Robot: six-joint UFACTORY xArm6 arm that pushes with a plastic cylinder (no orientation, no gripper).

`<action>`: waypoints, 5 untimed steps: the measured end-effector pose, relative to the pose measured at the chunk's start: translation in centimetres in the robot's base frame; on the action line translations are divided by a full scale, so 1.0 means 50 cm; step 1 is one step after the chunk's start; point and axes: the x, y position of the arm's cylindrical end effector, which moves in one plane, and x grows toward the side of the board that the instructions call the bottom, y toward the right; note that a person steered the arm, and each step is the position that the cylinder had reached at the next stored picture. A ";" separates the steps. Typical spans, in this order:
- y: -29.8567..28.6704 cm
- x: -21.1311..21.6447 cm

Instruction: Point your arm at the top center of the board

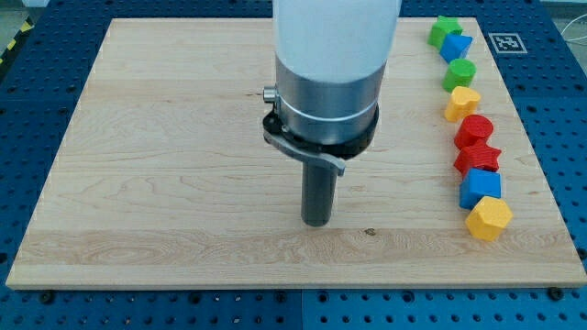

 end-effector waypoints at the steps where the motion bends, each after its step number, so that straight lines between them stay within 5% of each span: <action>1: -0.002 -0.094; 5: 0.057 -0.678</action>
